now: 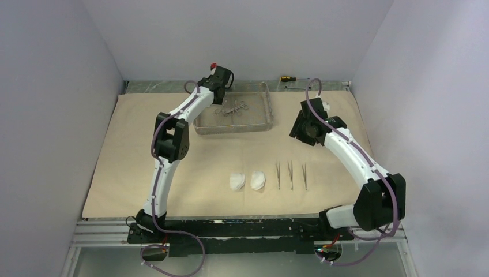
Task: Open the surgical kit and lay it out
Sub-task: Pick up the medical item from the container.
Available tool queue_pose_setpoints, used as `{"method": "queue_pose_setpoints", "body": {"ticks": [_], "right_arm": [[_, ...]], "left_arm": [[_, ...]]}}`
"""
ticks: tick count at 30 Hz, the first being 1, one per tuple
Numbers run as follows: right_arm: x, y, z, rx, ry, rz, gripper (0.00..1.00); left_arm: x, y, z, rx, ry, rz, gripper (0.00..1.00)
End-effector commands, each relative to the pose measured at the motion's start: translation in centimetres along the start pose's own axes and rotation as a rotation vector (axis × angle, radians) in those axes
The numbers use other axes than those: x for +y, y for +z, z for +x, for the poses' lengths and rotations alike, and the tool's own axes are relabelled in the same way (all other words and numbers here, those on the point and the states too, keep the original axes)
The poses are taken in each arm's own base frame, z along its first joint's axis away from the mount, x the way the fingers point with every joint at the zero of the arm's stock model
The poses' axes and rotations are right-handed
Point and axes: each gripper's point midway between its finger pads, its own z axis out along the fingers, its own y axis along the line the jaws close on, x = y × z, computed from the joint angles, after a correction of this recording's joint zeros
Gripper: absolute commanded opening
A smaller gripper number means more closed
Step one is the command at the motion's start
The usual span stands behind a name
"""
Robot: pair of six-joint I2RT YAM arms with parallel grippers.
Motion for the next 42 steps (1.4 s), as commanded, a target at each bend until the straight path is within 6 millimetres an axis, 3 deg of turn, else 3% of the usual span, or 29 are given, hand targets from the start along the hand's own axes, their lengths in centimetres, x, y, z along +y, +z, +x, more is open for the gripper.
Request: {"method": "queue_pose_setpoints", "body": {"ticks": [1, 7, 20, 28, 33, 35, 39, 42], "right_arm": [[0.8, -0.2, -1.9, -0.023, -0.021, 0.001, 0.52], [0.6, 0.8, -1.4, 0.032, -0.035, 0.038, 0.52], [1.1, 2.1, -1.5, 0.073, -0.049, 0.058, 0.5], [1.0, 2.2, -1.4, 0.08, -0.042, 0.069, 0.49], [0.9, 2.1, -1.4, 0.08, -0.032, 0.074, 0.49], [1.0, 2.1, -1.4, 0.079, -0.028, 0.07, 0.49], [1.1, 2.2, -1.5, 0.079, -0.021, 0.071, 0.49], [1.2, 2.1, -1.6, 0.076, -0.015, 0.068, 0.49]], "left_arm": [[1.3, 2.5, -2.6, -0.061, -0.099, -0.037, 0.55], [0.6, 5.5, -3.5, -0.098, -0.124, 0.042, 0.56], [-0.2, 7.4, -2.7, -0.109, -0.141, 0.092, 0.52], [0.4, 9.6, -0.7, -0.039, -0.174, 0.099, 0.37], [0.7, 9.8, -0.1, -0.017, -0.194, 0.11, 0.32], [0.4, 9.6, -0.3, -0.008, -0.204, 0.147, 0.23], [0.3, 7.9, -2.7, -0.051, -0.204, 0.202, 0.02], [0.5, 5.8, -5.0, -0.107, -0.193, 0.247, 0.0]]}}
